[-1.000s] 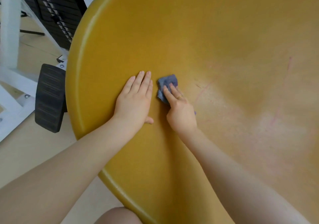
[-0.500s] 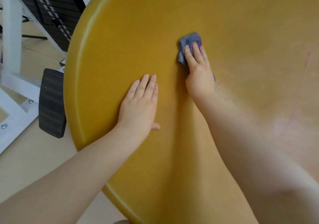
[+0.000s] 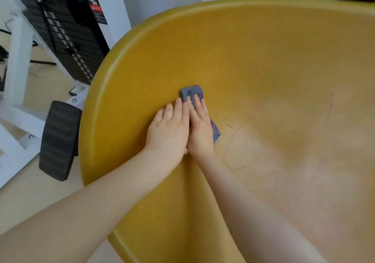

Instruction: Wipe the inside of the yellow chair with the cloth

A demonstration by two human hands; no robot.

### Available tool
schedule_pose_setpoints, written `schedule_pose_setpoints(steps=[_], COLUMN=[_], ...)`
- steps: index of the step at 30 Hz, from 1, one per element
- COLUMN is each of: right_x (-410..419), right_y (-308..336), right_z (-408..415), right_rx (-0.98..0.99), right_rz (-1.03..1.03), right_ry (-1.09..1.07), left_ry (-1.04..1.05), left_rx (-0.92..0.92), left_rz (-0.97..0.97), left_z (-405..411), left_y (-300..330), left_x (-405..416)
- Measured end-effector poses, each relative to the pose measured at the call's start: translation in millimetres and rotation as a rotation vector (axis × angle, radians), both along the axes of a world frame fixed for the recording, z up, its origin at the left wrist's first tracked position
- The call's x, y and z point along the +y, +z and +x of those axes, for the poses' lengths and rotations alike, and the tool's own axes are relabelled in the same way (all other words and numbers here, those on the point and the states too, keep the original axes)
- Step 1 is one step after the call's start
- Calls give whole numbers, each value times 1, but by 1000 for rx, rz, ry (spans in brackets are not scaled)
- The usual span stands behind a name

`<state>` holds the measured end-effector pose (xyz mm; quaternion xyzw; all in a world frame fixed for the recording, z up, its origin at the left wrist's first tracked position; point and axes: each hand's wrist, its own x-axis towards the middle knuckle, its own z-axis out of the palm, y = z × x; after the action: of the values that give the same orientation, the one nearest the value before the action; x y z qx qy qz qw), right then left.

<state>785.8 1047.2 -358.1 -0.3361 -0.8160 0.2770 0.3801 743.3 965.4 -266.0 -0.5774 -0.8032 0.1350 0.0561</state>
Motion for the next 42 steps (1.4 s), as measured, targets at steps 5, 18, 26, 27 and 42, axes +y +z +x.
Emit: schedule_pose_setpoints(steps=[5, 18, 26, 27, 42], right_x=[55, 84, 133, 142, 91], right_y=[55, 89, 96, 100, 72], right_z=[-21, -20, 28, 40, 25], right_rx=[-51, -96, -410, -429, -487], right_rz=[183, 320, 575, 531, 512], right_ry=[-132, -225, -249, -319, -32], left_ry=[4, -1, 32, 33, 28], left_rx=[246, 328, 308, 298, 320], left_rz=[117, 230, 237, 235, 233], left_z=[-27, -39, -32, -31, -23], left_y=[33, 13, 9, 8, 6], left_x=[32, 73, 77, 79, 88])
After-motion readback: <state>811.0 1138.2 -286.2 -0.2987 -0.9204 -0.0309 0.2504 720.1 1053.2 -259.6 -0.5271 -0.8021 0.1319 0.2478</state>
